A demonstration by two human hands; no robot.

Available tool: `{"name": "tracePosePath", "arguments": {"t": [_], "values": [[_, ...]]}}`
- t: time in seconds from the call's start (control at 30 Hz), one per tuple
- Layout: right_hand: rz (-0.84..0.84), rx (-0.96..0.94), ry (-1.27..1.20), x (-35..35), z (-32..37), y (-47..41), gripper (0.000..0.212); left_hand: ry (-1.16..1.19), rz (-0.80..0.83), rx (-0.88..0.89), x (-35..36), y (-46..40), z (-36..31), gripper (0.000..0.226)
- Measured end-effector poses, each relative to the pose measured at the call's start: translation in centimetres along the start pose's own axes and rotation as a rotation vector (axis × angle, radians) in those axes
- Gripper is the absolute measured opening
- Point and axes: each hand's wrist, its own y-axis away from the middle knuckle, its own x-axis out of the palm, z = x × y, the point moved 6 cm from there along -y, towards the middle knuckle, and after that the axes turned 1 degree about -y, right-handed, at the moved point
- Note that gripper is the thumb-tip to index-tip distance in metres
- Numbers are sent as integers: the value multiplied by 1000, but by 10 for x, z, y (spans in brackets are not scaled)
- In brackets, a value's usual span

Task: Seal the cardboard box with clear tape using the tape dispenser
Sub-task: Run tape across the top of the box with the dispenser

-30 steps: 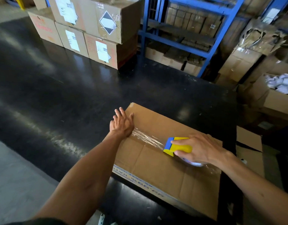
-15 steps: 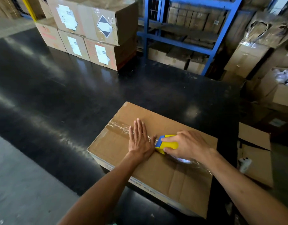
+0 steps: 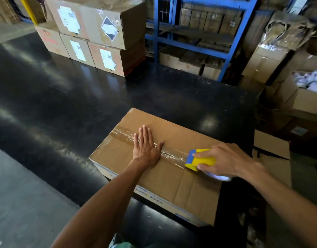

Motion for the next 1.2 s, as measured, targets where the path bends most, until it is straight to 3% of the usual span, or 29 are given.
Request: {"name": "tracePosePath", "arguments": {"t": [0.17,0.23,0.33,0.4,0.8,1.0,1.2], "values": [[-7,27,11,8,-10,18,53,6,-1,16,-6,1,-4,88],[-18,16,21,7,-9,13,52,-31,-19,169,-2,10,-30,86],[-32,28,33,8,-14,13,52,-55,-29,534,22,43,-94,75],[-44,29,33,9,-13,12,53,-52,-70,607,29,53,-110,68],[-33,1,-44,11,-20,25,57,-88,-46,587,29,50,-103,64],[67,86,-88,25,-71,87,57,-118,-15,599,31,48,-102,59],[102,138,-116,65,-91,115,74,-139,-1,605,29,48,-104,60]]}}
